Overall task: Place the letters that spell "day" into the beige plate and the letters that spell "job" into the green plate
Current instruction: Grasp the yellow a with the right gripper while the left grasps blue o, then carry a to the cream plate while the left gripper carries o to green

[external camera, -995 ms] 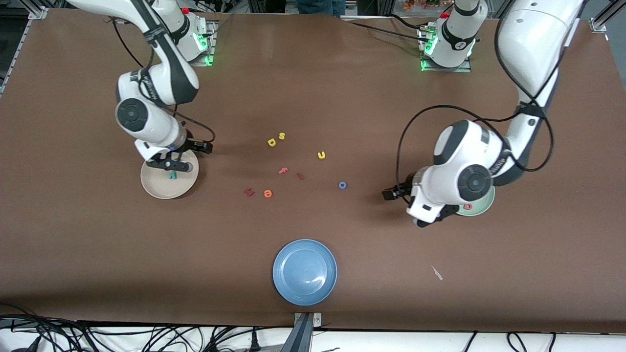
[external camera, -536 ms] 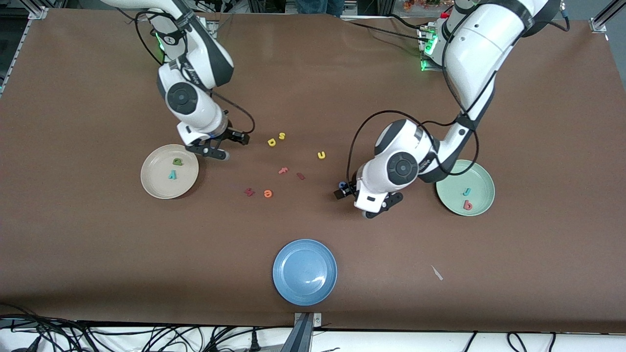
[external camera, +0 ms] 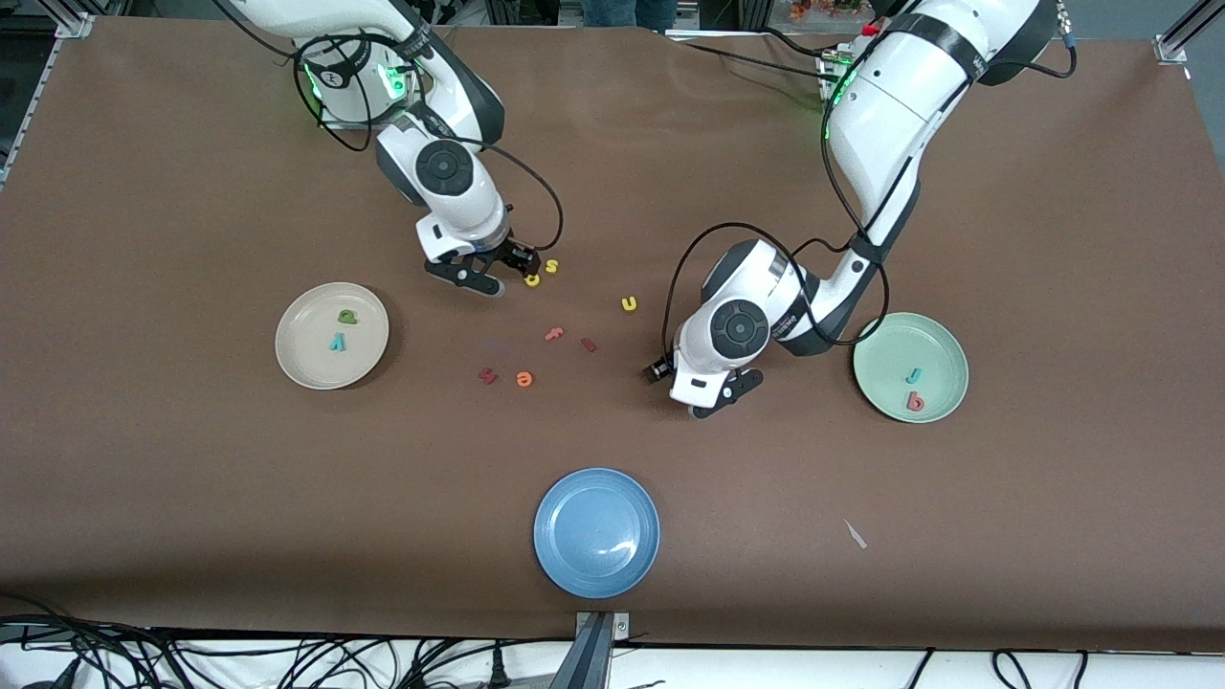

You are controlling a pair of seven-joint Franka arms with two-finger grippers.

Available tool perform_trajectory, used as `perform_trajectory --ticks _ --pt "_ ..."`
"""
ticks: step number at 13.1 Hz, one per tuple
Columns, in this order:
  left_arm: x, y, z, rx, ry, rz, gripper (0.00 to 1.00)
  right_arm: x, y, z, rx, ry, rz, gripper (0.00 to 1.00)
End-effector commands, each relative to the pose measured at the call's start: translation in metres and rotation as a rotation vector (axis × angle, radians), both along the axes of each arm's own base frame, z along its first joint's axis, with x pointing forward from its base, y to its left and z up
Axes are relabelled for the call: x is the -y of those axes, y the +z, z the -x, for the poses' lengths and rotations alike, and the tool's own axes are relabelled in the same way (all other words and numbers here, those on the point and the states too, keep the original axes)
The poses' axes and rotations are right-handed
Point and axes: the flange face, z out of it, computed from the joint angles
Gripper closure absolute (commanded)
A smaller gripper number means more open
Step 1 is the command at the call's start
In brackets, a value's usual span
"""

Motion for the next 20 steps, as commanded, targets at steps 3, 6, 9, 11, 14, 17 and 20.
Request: perform_trajectory --ticks 3,6,9,11,14,17,20 --pt "0.012 -0.007 0.0 0.021 0.022 0.017 0.15 -0.018 -0.027 0.013 0.04 -0.025 0.006 0.17" --pt "0.014 -0.015 0.003 0.006 0.035 0.011 0.36 -0.023 -0.032 0.005 0.046 -0.022 -0.012 0.18" --pt "0.019 -0.021 0.009 -0.003 0.033 0.004 0.54 -0.027 -0.043 0.002 0.051 -0.001 -0.023 0.18" --pt "0.019 -0.021 0.009 -0.003 0.033 0.004 0.68 -0.027 -0.045 0.002 0.05 -0.002 -0.024 0.18" --pt "0.018 -0.023 0.009 -0.002 0.03 0.001 0.73 -0.027 -0.046 0.003 0.051 0.0 -0.024 0.31" --pt "0.017 -0.021 0.008 0.001 0.029 0.001 0.76 -0.027 -0.046 0.003 0.051 0.005 -0.024 0.52" --pt "0.014 -0.021 0.005 0.002 0.03 0.001 0.85 -0.025 -0.047 0.003 0.055 0.013 -0.018 0.66"
